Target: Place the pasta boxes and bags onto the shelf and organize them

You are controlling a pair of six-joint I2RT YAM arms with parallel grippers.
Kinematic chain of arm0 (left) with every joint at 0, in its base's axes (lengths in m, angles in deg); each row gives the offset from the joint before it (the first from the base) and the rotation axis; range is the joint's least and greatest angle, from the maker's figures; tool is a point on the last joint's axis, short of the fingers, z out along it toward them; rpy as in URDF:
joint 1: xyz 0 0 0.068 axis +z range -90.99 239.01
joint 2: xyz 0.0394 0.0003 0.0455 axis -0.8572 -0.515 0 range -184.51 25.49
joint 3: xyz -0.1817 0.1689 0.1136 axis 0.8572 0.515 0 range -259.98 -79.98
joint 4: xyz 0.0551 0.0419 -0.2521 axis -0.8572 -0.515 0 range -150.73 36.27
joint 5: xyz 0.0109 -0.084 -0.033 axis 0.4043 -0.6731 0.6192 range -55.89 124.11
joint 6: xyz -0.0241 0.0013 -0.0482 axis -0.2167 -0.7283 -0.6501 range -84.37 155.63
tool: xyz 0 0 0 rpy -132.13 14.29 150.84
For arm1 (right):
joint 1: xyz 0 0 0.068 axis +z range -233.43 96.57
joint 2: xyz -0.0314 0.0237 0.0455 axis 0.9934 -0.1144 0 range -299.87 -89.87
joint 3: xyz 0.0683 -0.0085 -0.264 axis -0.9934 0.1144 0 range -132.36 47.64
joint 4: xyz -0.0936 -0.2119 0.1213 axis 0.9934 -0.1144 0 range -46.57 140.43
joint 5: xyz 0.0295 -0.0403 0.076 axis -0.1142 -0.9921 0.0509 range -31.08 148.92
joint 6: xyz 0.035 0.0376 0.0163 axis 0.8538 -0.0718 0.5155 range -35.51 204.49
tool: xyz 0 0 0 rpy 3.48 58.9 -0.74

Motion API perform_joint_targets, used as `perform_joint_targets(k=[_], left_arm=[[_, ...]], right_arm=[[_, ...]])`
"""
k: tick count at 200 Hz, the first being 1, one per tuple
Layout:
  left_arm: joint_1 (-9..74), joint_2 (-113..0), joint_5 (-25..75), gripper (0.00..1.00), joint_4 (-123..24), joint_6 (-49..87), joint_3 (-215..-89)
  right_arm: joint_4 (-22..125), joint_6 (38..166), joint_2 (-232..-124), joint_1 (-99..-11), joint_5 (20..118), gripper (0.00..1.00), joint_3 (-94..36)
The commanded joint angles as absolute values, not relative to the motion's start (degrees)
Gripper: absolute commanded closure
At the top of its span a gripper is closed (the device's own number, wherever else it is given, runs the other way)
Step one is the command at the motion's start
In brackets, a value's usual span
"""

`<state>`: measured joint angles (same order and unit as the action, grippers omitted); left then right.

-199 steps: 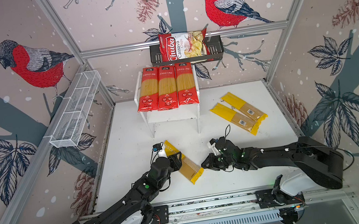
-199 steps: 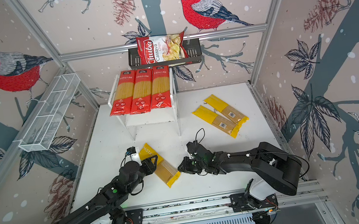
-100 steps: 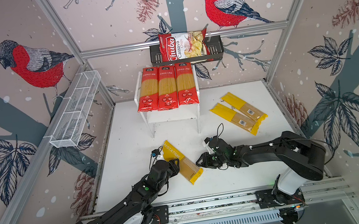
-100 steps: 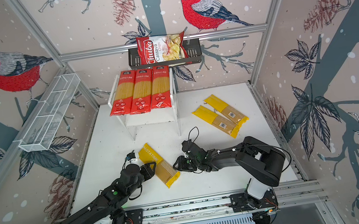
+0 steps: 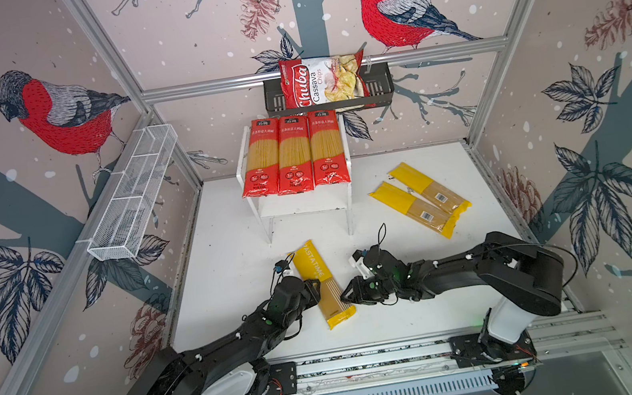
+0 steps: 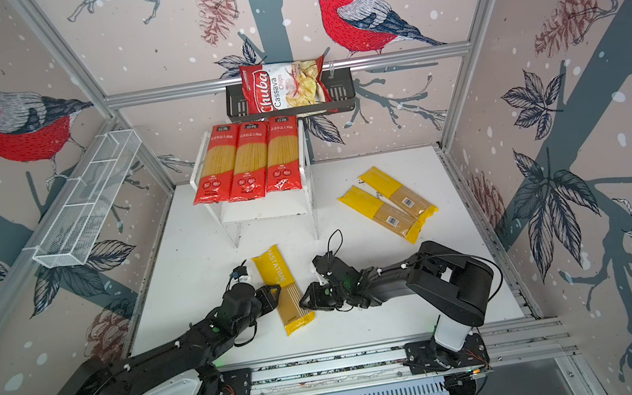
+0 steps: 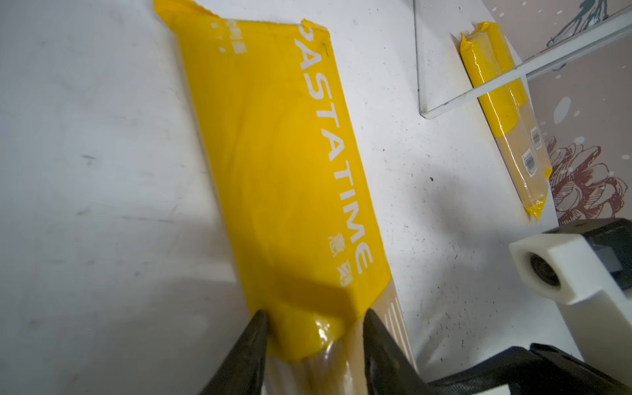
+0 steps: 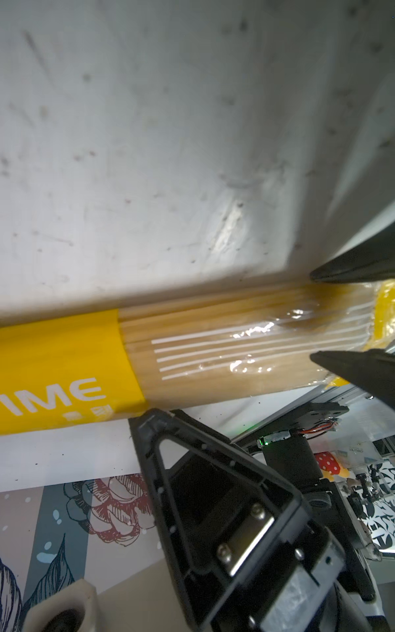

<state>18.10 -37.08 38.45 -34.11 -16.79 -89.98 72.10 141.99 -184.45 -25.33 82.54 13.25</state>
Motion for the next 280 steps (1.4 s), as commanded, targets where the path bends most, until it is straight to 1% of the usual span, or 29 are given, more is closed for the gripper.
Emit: perform_joint_targets(k=[1,27,58,85,117,140,164,197,226,257,280], left_arm=[[18.22,-39.70,34.89,0.55,-26.35,-15.26,-91.21],[18.22,-40.54,34.11,0.56,-28.05,-15.60,-92.68],[18.40,-35.87,37.33,0.55,-33.27,-17.44,-92.25],[18.45,-31.13,39.29,0.51,-35.29,-19.48,-89.14],[16.98,-31.33,36.61,0.45,-39.46,-21.76,-90.31],[15.80,-33.17,35.87,0.45,-35.36,-23.07,-89.16],[15.24,-37.17,33.99,0.48,-29.70,-24.22,-88.24],[15.20,-41.64,31.58,0.55,-25.36,-24.95,-88.30],[15.19,-43.33,31.03,0.62,-23.32,-25.11,-88.25],[15.15,-42.61,31.34,0.68,-23.70,-25.17,-88.24],[15.19,-41.45,31.80,0.68,-24.79,-24.91,-88.35]], right_arm=[[74.16,143.33,-183.26,-25.64,83.21,0.65,14.47],[75.53,144.68,-182.60,-27.25,82.72,0.62,16.43],[75.96,144.83,-181.63,-29.10,81.60,0.56,17.06],[76.12,144.05,-182.91,-30.87,81.86,0.53,16.08],[77.20,144.09,-186.36,-31.30,81.93,0.53,14.11],[80.30,145.65,-189.10,-31.05,82.85,0.54,13.11],[83.51,147.38,-191.25,-30.24,83.69,0.54,12.51],[85.60,147.60,-192.83,-29.01,84.68,0.56,11.74],[87.05,147.84,-193.90,-28.51,85.93,0.59,11.39],[88.11,147.80,-193.73,-28.54,86.50,0.69,11.44],[88.56,147.62,-193.44,-28.58,86.83,0.77,11.25]])
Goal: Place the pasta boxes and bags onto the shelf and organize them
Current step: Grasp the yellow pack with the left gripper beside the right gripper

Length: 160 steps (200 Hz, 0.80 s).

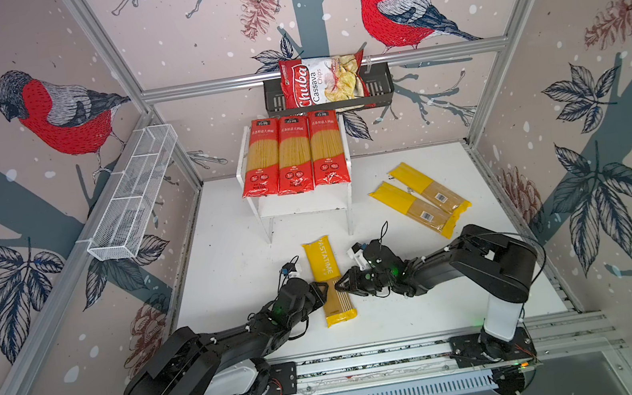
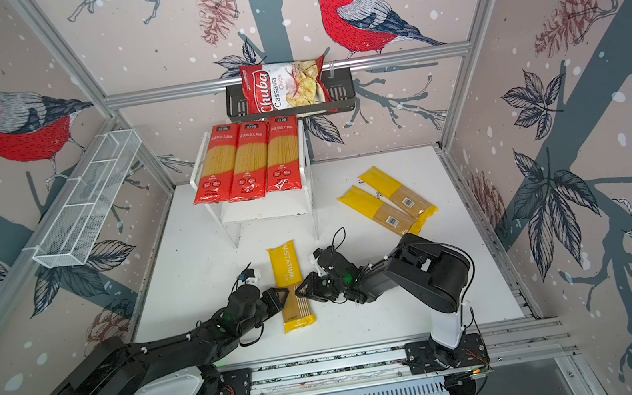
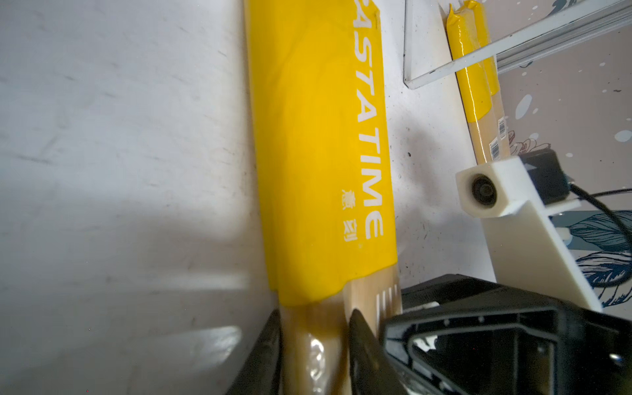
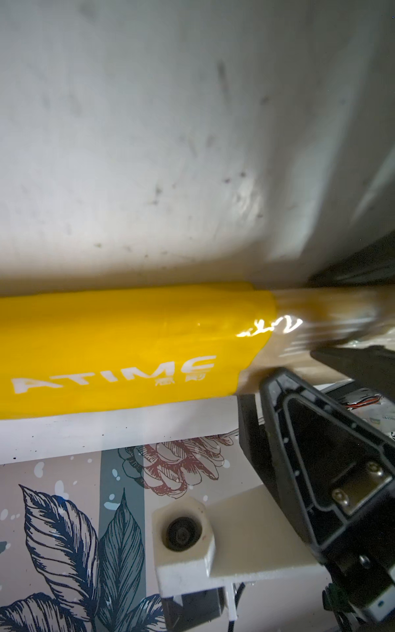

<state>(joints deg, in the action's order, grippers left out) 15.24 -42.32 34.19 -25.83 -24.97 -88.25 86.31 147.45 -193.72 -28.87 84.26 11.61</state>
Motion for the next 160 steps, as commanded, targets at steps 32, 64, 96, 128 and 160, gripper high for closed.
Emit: perform_joint_targets(k=[32,64,96,128,160], left_arm=[[15.27,-39.80,32.61,0.68,-25.93,-25.17,-88.14],[15.34,-36.76,32.22,0.65,-29.38,-24.79,-88.74],[15.54,-30.06,34.12,0.61,-38.83,-22.83,-91.40],[17.03,-20.88,36.92,0.58,-44.74,-21.61,-91.67],[19.95,-15.65,36.75,0.56,-50.81,-19.37,-94.02]], right_arm=[[89.69,147.71,-193.23,-28.37,87.31,0.87,11.39],[90.57,147.75,-192.13,-28.35,87.66,0.94,12.09],[90.72,146.60,-189.21,-28.37,87.85,0.96,13.13],[90.42,145.07,-186.30,-28.45,88.06,0.98,13.88],[89.24,143.56,-183.29,-28.35,87.94,0.99,14.33]])
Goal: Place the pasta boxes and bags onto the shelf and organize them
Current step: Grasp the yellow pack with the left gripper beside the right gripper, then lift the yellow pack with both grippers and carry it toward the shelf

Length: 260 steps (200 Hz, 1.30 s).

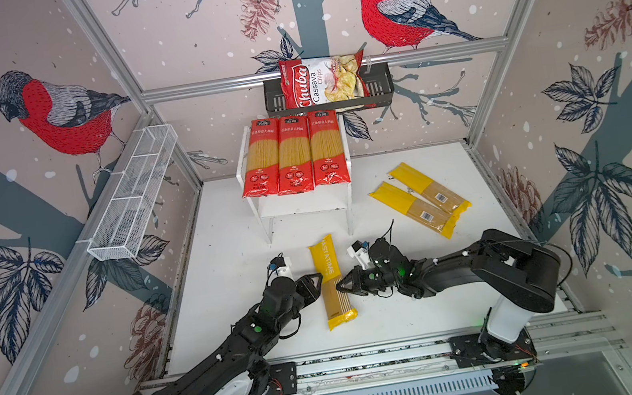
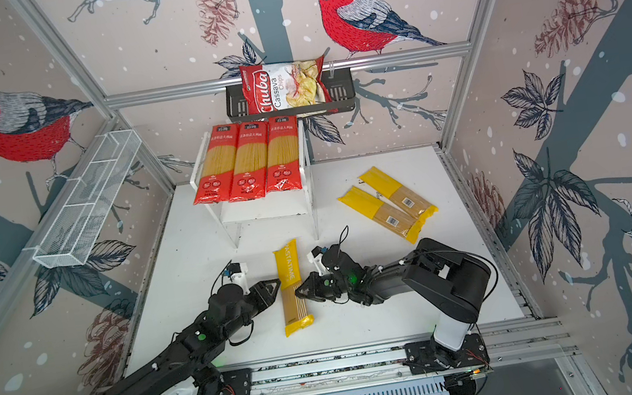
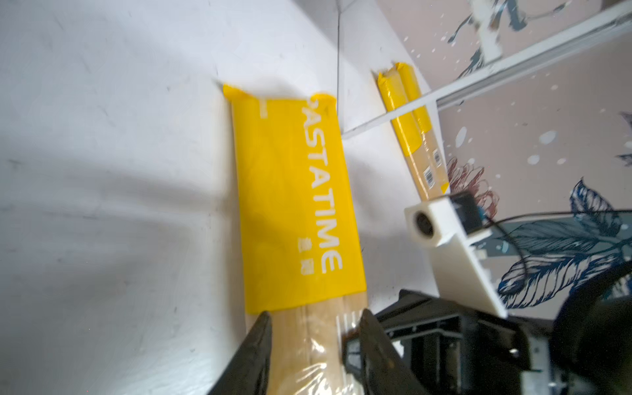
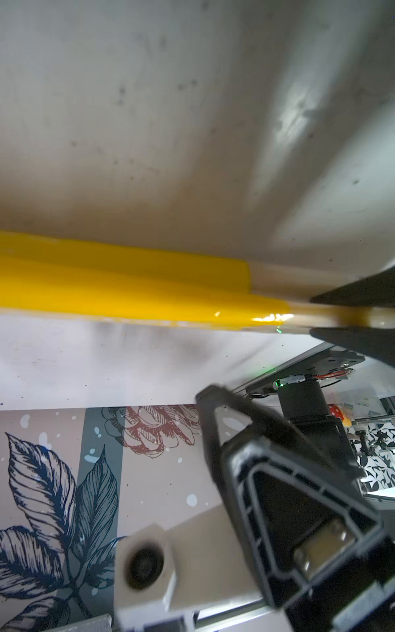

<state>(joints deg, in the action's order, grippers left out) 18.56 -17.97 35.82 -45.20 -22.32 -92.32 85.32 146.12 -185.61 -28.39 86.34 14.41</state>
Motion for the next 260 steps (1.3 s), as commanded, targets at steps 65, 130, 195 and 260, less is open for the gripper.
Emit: perform_joint_targets(k=[65,130,195,260], left_arm=[[21.48,-13.63,37.75,0.54,-55.34,-16.27,-98.30],[21.73,-11.55,40.30,0.53,-58.74,-14.83,-100.85],[22.51,-6.93,42.68,0.47,-58.79,-13.79,-102.30],[31.94,0.95,29.73,0.24,-41.10,-23.21,-93.00]], right_arm=[[85.88,139.01,-176.58,-27.98,86.89,1.00,13.91],[83.10,134.51,-170.51,-28.15,85.62,1.00,11.94],[86.26,136.34,-172.35,-29.69,82.94,1.00,5.95],[96.87,147.90,-178.92,-30.65,74.79,1.00,2.46]])
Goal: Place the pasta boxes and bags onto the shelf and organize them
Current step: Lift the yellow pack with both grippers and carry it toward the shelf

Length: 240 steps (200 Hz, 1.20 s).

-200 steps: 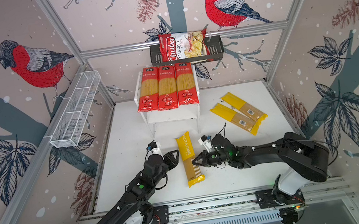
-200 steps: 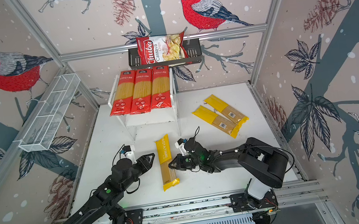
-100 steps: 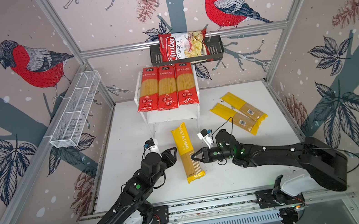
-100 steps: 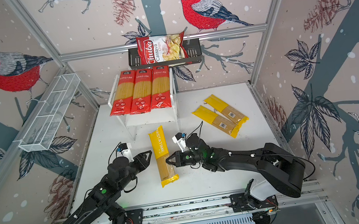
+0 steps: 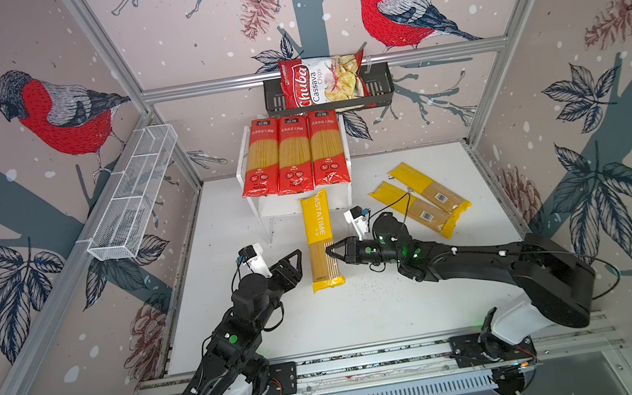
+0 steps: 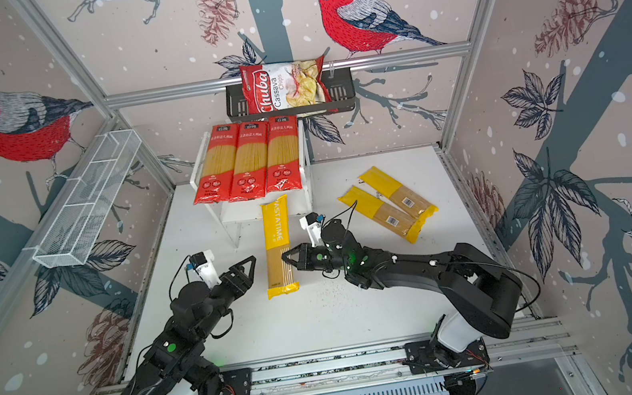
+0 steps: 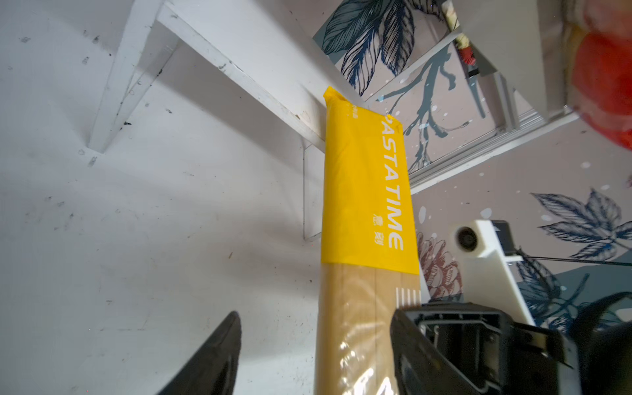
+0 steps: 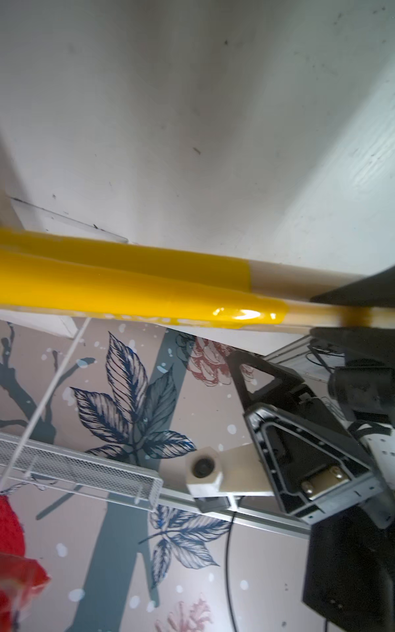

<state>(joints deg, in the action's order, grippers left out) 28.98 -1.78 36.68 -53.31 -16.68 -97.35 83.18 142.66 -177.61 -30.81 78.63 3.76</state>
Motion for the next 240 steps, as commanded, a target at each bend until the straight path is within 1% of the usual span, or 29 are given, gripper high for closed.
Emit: perform_joint_targets(k=[1,26,74,115,139,186,240], left_arm=[[32.07,1.14,29.55,0.23,-40.61,-23.45,-92.56],[33.52,2.81,27.24,0.20,-32.77,-29.24,-87.04],[32.78,0.81,24.56,0.18,-27.72,-31.19,-84.67],[25.01,-3.69,30.37,0.20,-21.29,-31.34,-82.93],[23.11,-8.87,30.79,0.23,-15.36,-32.08,-82.17],[23.05,-15.44,31.86,0.31,-8.51,-31.43,-83.10],[22.97,-22.49,32.00,0.44,-0.45,-32.43,-83.76]], right_arm=[[97.12,148.06,-179.00,-30.68,74.68,1.00,2.42],[100.34,151.44,-180.63,-30.78,72.61,1.00,2.49],[100.92,153.51,-181.14,-31.40,69.64,1.00,2.88],[102.43,155.53,-182.06,-31.32,69.07,0.98,2.99],[103.12,156.53,-182.79,-31.24,69.35,0.98,2.63],[104.18,158.14,-184.78,-30.23,71.79,0.97,1.92],[104.83,158.50,-185.80,-30.25,74.36,0.95,1.40]])
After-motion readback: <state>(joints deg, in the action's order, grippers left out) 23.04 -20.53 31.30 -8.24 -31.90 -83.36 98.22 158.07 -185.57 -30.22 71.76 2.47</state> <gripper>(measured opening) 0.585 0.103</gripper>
